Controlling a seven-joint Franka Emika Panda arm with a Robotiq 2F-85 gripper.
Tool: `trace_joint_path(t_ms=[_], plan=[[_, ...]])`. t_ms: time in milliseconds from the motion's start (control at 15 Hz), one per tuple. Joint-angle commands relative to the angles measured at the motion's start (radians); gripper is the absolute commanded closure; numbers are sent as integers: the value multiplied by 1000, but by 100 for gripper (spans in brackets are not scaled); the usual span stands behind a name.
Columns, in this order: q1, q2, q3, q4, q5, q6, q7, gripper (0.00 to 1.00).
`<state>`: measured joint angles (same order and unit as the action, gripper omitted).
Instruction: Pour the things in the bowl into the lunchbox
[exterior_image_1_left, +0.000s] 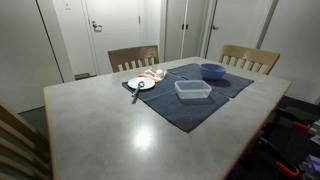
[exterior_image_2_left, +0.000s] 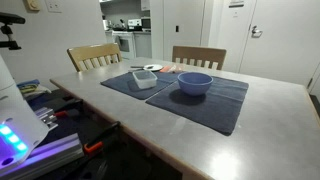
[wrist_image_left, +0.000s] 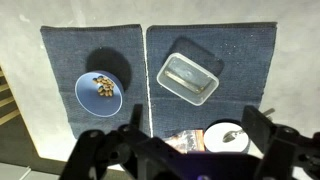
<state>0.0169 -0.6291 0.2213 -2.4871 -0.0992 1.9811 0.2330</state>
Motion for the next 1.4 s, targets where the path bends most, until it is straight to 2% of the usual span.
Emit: trace_joint_path(t_ms=[0,667,933,1333], plan=[[16,3,-13,3,-9,-4,8,0],[16,3,-13,3,-9,-4,8,0],[40,11,18,7,-5,4,46,0],[48,38,-2,27,-61,8,-19,0]])
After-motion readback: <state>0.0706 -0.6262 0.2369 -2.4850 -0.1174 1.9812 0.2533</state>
